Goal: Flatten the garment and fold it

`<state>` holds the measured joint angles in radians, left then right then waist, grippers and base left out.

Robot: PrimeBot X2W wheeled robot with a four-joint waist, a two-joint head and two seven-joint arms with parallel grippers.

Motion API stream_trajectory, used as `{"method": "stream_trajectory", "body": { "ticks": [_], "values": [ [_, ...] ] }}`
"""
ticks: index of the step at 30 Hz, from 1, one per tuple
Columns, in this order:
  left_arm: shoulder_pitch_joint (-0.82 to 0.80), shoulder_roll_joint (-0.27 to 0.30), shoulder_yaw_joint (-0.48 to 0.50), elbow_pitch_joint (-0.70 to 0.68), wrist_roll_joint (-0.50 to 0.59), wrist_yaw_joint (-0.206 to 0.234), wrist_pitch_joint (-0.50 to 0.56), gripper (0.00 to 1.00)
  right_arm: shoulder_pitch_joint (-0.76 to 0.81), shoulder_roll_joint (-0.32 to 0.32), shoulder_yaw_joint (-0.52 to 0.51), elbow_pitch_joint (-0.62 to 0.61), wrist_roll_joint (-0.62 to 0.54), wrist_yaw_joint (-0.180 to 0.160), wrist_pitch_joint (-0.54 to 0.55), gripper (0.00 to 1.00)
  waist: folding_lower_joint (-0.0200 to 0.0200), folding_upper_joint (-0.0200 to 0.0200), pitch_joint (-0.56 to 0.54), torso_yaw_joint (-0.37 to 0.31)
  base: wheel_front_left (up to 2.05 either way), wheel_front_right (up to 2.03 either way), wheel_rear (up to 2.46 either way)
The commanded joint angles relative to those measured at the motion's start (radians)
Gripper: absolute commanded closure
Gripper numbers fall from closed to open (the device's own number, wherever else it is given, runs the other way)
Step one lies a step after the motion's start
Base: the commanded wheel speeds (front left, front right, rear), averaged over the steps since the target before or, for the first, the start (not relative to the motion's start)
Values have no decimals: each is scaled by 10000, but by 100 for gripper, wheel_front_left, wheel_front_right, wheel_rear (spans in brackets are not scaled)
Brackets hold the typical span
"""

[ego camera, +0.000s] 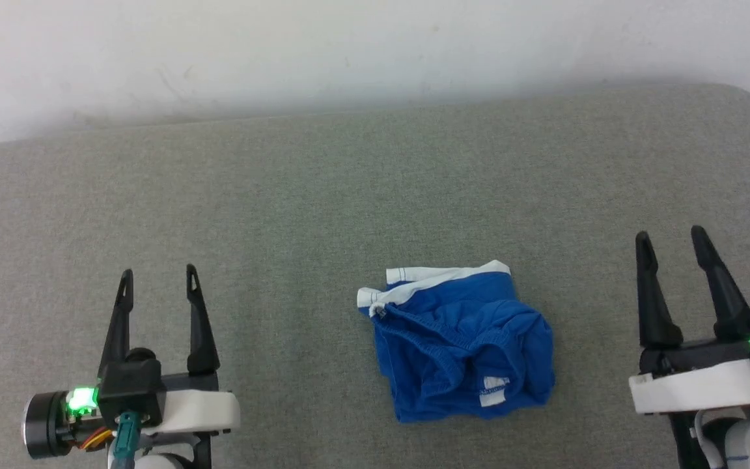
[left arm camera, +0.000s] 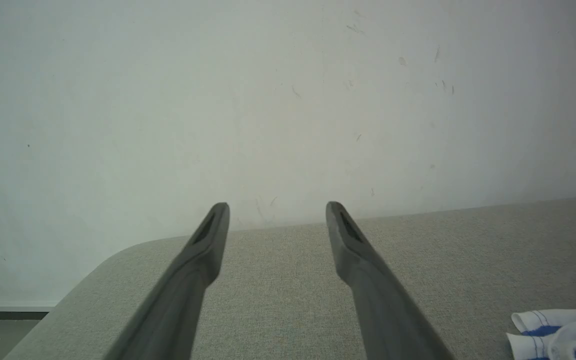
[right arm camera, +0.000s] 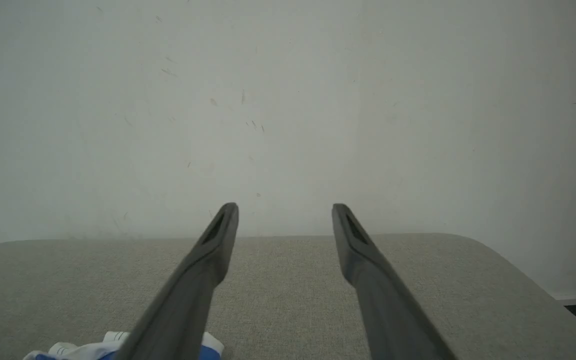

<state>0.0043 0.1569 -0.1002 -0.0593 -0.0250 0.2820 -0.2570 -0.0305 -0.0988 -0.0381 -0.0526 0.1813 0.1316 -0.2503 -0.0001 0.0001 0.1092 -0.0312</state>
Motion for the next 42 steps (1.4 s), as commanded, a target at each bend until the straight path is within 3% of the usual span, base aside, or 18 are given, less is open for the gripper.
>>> {"method": "stream_trajectory", "body": {
  "ticks": [1, 5, 8, 13, 18, 23, 26, 35, 42],
  "values": [
    [183, 13, 58, -80, -10, -77, -47, 0, 42, 51, -53, -95, -94, -9, -94, 0, 1, -1, -12, 19, 0, 0, 0],
    [232, 16, 60, -256, -63, -267, -47, 0, -542, -133, -281, -479, -45, -9, -109, 0, 1, -1, -31, 138, 0, 0, 0],
    [204, 28, 35, -344, -67, -433, -47, 0, -1456, -818, -146, -616, 161, -9, 212, 0, 1, -1, -30, 291, 0, 0, 0],
    [168, 6, -10, -491, -89, -707, -47, 0, -2878, -2466, 1251, -384, 1423, -9, 3657, 0, 1, -1, 26, 578, 0, 0, 0],
    [253, -29, 25, -614, -67, -908, -47, 0, -3670, -4237, 3075, -88, 4081, -9, 7944, 0, 1, -1, 142, 895, 0, 0, 0],
    [173, -164, 27, -670, -39, -1031, -47, 0, -3982, -5516, 4128, 277, 6070, -9, 10568, 0, 1, -1, 444, 1251, 0, 0, 0],
    [87, -242, 82, -721, -68, -1102, -47, 0, -4055, -5500, 4304, 798, 6655, -9, 11089, 0, 1, -1, 651, 1427, 0, 0, 0],
    [-133, -443, 246, -663, -2, -1236, -47, 0, -3537, -4203, 4773, 2944, 7262, -9, 10756, 0, 1, -1, 1027, 1832, 0, 0, 0],
    [-198, -477, 278, -571, 150, -1224, -47, 0, -2973, -4107, 6009, 3342, 7150, -9, 10407, 0, 1, -1, 1074, 1852, 0, 0, 0]
  ]
}}
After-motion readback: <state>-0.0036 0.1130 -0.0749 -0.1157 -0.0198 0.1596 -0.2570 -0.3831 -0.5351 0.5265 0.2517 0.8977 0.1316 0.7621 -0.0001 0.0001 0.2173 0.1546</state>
